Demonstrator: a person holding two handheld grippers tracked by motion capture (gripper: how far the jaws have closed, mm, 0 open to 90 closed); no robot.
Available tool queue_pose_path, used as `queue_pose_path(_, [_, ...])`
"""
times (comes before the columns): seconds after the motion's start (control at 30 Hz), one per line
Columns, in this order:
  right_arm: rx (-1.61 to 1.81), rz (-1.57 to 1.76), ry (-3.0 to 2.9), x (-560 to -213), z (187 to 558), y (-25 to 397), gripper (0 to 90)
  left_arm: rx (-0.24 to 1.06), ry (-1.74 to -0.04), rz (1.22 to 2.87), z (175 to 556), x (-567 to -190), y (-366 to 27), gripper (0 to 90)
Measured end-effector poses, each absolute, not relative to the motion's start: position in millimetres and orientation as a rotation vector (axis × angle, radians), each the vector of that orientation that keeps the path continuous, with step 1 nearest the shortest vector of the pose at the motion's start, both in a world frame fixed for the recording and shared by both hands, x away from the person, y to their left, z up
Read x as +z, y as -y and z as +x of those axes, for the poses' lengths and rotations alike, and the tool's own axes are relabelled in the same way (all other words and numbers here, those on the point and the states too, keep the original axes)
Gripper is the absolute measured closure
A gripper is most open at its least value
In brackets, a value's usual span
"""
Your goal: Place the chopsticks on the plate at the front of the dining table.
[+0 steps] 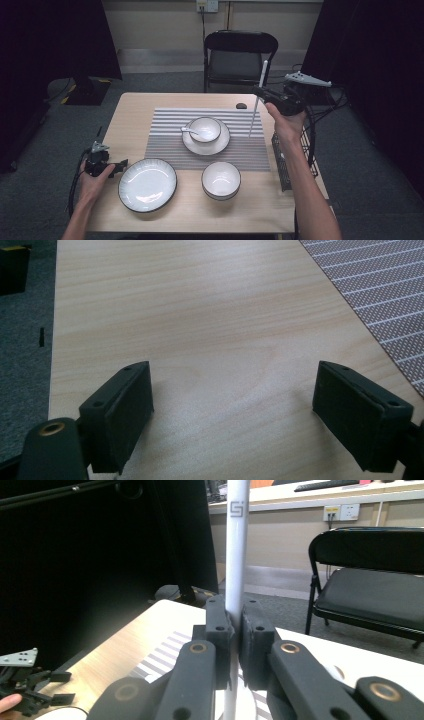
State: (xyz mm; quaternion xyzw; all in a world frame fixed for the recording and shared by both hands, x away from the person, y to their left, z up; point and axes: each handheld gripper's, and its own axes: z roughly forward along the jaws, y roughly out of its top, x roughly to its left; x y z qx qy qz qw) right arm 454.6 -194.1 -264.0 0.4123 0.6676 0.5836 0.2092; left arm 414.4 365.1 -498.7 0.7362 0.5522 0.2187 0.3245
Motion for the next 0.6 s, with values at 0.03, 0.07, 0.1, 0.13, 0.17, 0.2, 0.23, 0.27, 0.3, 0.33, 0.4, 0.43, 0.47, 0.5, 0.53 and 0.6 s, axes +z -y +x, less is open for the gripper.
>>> queue_pose_path(0.03, [1.629,1.148,-1.858,-264.3,454.8,192.8,85.1,0.571,-1.452,1.933,414.4,-498.3,-365.7,16.3])
queue_pose_path(0.07, [1.632,1.147,-1.861,-264.6,454.9,191.0,85.1,0.571,-1.452,1.933,414.4,-498.3,-365.7,16.3])
queue_pose_path(0.1, [1.632,1.147,-1.861,-264.6,454.9,191.0,85.1,0.567,-1.448,1.936,414.3,-497.9,-366.3,16.3])
queue_pose_path(0.13, [1.642,1.138,-1.866,-265.6,455.3,187.1,85.1,0.570,-1.452,1.947,414.1,-497.5,-366.2,16.5])
queue_pose_path(0.17, [1.644,1.137,-1.868,-265.6,455.3,185.8,85.1,0.566,-1.453,1.944,414.0,-497.4,-365.8,16.6])
queue_pose_path(0.2, [1.643,1.137,-1.872,-265.5,455.3,184.3,85.0,0.553,-1.448,1.946,413.9,-496.8,-365.8,16.6])
queue_pose_path(0.23, [1.650,1.134,-1.872,-265.7,455.5,183.2,85.0,0.562,-1.444,1.948,414.2,-495.9,-364.9,16.9])
queue_pose_path(0.27, [1.658,1.135,-1.872,-265.6,455.5,181.5,85.1,0.567,-1.442,1.951,414.1,-495.0,-364.4,17.0])
queue_pose_path(0.3, [1.659,1.131,-1.873,-265.6,455.6,180.5,85.0,0.561,-1.435,1.949,414.1,-493.2,-364.1,17.0])
queue_pose_path(0.33, [1.659,1.131,-1.873,-265.6,455.6,180.5,85.0,0.561,-1.435,1.949,414.1,-493.2,-364.1,17.0])
queue_pose_path(0.4, [1.673,1.130,-1.872,-265.7,456.3,177.0,85.1,0.570,-1.419,1.941,413.2,-488.9,-362.1,17.0])
queue_pose_path(0.43, [1.674,1.129,-1.873,-265.7,456.2,176.1,85.0,0.570,-1.414,1.942,412.8,-486.6,-362.2,17.0])
queue_pose_path(0.47, [1.679,1.122,-1.877,-265.9,456.5,174.9,85.1,0.565,-1.405,1.936,412.3,-484.0,-362.0,17.0])
queue_pose_path(0.5, [1.679,1.121,-1.877,-266.0,456.5,173.4,85.1,0.563,-1.396,1.922,412.1,-481.8,-361.5,17.0])
queue_pose_path(0.53, [1.681,1.117,-1.879,-266.2,456.8,171.8,85.1,0.564,-1.385,1.913,411.8,-479.2,-361.3,17.0])
queue_pose_path(0.6, [1.691,1.116,-1.884,-266.6,457.1,167.6,85.1,0.567,-1.362,1.909,411.0,-475.3,-360.5,16.9])
